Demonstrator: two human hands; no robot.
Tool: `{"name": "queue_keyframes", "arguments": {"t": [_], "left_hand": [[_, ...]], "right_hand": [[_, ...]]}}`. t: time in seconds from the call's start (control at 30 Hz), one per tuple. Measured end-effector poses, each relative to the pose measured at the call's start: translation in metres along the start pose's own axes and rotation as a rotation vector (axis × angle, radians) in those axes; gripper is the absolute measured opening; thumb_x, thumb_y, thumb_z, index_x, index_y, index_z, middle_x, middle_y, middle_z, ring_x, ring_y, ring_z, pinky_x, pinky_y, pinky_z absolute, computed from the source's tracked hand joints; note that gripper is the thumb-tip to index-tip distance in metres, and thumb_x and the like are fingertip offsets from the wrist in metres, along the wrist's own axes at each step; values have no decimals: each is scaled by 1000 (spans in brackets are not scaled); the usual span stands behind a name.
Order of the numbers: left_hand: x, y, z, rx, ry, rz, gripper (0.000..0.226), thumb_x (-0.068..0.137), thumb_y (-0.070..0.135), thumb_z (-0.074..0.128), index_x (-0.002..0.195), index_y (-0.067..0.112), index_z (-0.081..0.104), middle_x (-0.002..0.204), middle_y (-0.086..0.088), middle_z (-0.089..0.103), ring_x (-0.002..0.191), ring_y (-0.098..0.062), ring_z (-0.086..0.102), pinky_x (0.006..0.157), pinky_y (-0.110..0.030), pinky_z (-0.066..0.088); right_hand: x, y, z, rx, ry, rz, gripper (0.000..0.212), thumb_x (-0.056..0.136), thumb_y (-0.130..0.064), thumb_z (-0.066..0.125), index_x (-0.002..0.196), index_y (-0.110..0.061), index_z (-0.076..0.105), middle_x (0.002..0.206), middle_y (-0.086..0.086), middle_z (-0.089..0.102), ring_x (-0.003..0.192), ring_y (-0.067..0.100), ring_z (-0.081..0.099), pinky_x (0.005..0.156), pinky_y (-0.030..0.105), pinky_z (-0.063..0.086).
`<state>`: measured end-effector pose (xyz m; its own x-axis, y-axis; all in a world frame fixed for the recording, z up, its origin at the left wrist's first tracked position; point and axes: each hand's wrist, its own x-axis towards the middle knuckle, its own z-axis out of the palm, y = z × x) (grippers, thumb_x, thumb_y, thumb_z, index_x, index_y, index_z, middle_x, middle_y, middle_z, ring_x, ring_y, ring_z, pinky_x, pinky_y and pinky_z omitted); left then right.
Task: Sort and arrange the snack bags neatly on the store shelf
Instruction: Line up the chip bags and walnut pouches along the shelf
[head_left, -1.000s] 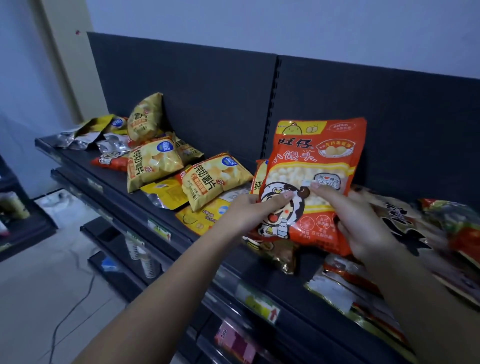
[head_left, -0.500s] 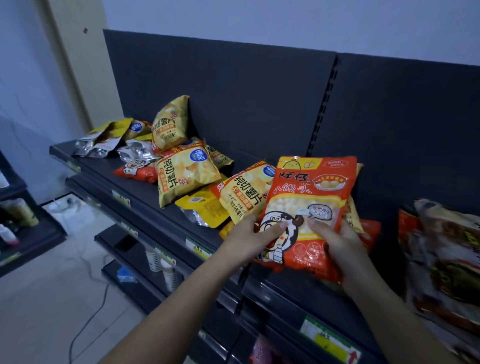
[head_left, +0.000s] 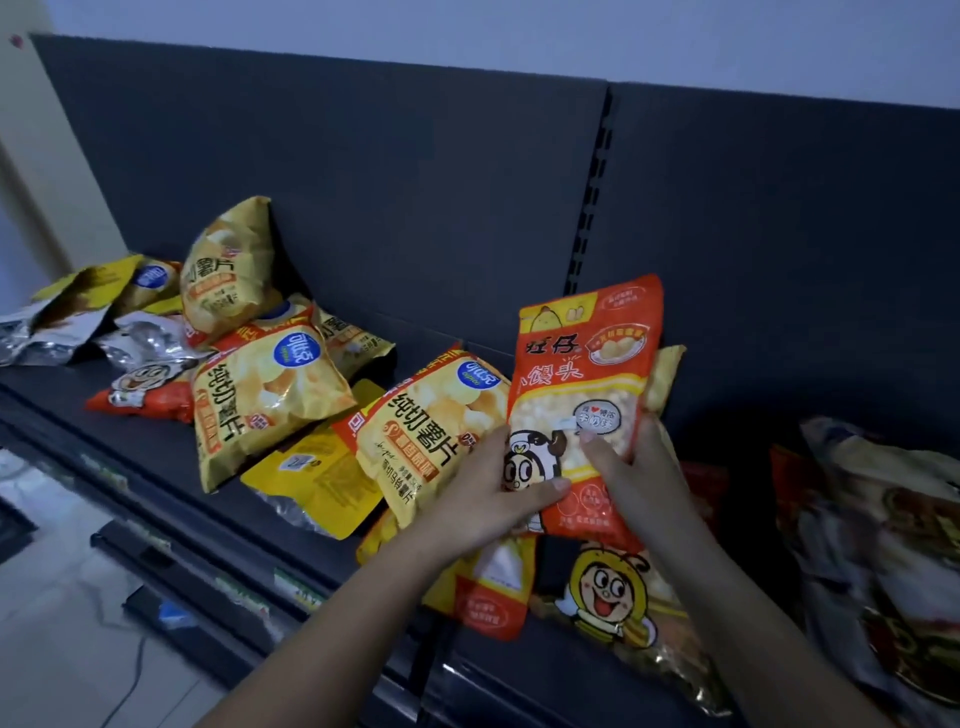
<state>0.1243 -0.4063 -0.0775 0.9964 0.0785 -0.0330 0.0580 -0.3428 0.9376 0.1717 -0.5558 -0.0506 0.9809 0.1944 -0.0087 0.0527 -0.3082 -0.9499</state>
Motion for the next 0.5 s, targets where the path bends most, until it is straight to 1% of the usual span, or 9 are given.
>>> {"name": "queue_keyframes", "arguments": {"t": [0.1, 0.13, 0.17, 0.2, 0.23, 0.3, 0.37, 0.43, 0.5], "left_hand": [[6, -11, -3, 31, -34, -51, 49, 86, 36, 67, 121, 38, 33, 116, 19, 52, 102, 18, 46, 85, -1, 41], [8, -17, -5, 86, -41, -76, 55, 82, 49, 66, 126, 36, 35, 125, 18, 48, 116, 12, 41, 95, -2, 35], [11, -25, -8, 152, -39, -100, 76, 73, 66, 63, 136, 36, 34, 142, 13, 38, 136, -1, 27, 110, -17, 27], [14, -31, -11, 221, -44, -126, 95, 62, 77, 57, 144, 38, 27, 155, 11, 20, 144, -9, 10, 117, -33, 16], [16, -33, -14, 259, -50, -153, 105, 56, 81, 52, 147, 41, 20, 158, 10, 6, 146, -12, -3, 116, -41, 8], [23, -36, -19, 253, -43, -156, 110, 52, 83, 48, 148, 41, 14, 159, 9, -3, 145, -10, -12, 116, -42, 2], [31, -38, -23, 211, -21, -78, 106, 62, 76, 52, 149, 37, 6, 158, 12, -7, 143, -5, -15, 114, -33, 0], [38, -37, -25, 162, -10, 13, 94, 81, 57, 54, 150, 31, -3, 157, 12, -12, 140, 2, -14, 109, -21, -3], [45, -40, -24, 221, 24, 66, 80, 89, 52, 42, 151, 25, -1, 159, 7, -11, 140, 1, -11, 109, -19, -5]], "right_hand": [[5, 4, 7, -252, -64, -23, 32, 96, -38, 48, 121, -21, 38, 96, -2, 62, 74, 12, 62, 69, 36, 54], [6, 5, 10, -343, -84, -33, 35, 96, -39, 46, 124, -20, 36, 89, 1, 64, 68, 14, 63, 63, 35, 53], [8, 6, 14, -427, -96, -36, 41, 96, -41, 44, 128, -18, 33, 81, 3, 64, 63, 18, 64, 55, 35, 51], [10, 7, 19, -499, -96, -32, 46, 96, -41, 43, 132, -15, 31, 73, 5, 63, 57, 21, 62, 49, 36, 47], [13, 7, 23, -562, -91, -26, 49, 96, -41, 42, 134, -12, 29, 66, 4, 59, 52, 20, 58, 43, 33, 41], [20, 3, 32, -675, -84, -21, 48, 98, -39, 40, 131, -6, 29, 60, 1, 51, 48, 15, 49, 42, 28, 30], [24, -2, 39, -758, -97, -19, 46, 99, -39, 36, 128, -4, 29, 69, 2, 53, 61, 22, 56, 51, 29, 34], [29, -5, 47, -797, -111, 0, 47, 99, -40, 33, 130, -4, 28, 90, 11, 62, 82, 30, 63, 61, 31, 37], [30, -5, 54, -856, -131, 18, 55, 100, -41, 29, 139, -3, 21, 108, 17, 63, 95, 33, 62, 69, 34, 41]]}}
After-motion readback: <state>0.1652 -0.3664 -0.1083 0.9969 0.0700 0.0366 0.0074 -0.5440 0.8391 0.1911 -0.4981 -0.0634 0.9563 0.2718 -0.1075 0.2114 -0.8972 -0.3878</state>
